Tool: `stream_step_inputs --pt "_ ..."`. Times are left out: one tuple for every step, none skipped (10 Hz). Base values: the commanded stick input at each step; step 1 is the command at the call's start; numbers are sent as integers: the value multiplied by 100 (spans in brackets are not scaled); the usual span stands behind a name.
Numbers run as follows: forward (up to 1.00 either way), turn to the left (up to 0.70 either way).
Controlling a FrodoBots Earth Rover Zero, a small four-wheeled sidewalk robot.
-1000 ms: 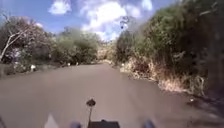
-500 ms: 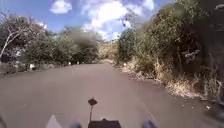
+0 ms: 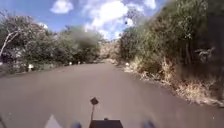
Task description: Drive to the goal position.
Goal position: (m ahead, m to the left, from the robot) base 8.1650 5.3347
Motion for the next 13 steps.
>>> stream_step_inputs --pt "70 0" --pt "70 0" --pt "70 0" --pt "70 0" --pt "70 0" --pt "70 0" --pt "70 0" --pt "70 0" --pt "70 0" --pt "70 -5" --pt "70 -12" --pt "70 -18" --pt "70 -25"
